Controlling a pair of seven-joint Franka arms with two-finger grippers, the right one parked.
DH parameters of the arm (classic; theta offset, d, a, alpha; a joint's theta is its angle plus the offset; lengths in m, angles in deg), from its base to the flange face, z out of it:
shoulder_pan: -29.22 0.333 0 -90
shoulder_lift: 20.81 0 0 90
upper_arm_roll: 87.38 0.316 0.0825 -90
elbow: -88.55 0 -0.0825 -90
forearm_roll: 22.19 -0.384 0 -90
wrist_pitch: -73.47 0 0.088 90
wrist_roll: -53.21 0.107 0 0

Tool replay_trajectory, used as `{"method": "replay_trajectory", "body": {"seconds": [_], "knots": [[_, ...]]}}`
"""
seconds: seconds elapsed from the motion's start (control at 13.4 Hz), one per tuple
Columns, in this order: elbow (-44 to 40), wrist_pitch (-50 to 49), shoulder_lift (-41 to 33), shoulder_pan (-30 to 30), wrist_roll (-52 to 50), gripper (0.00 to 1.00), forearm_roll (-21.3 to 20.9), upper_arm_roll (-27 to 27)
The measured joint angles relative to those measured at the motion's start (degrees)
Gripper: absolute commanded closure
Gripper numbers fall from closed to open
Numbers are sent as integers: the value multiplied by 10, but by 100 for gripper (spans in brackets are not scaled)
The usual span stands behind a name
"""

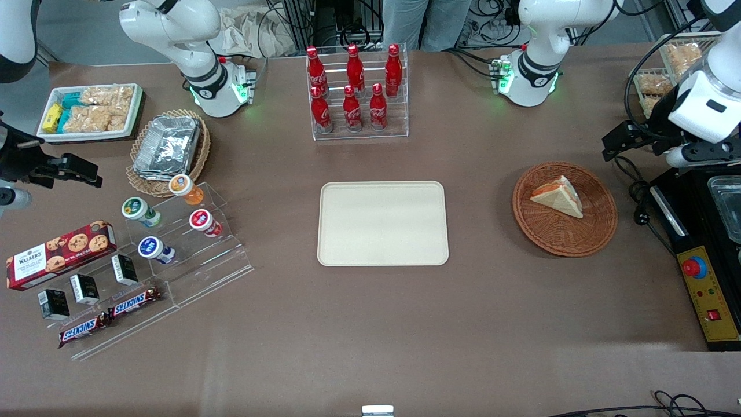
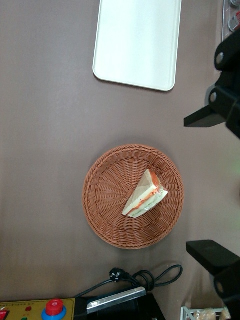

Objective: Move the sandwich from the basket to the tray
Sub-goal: 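Move the left gripper from rest toward the wicker basket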

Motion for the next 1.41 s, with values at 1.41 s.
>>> {"method": "replay_trajectory", "body": {"seconds": [1.41], "knots": [[121, 6, -71, 24, -230, 0, -1, 1]]}}
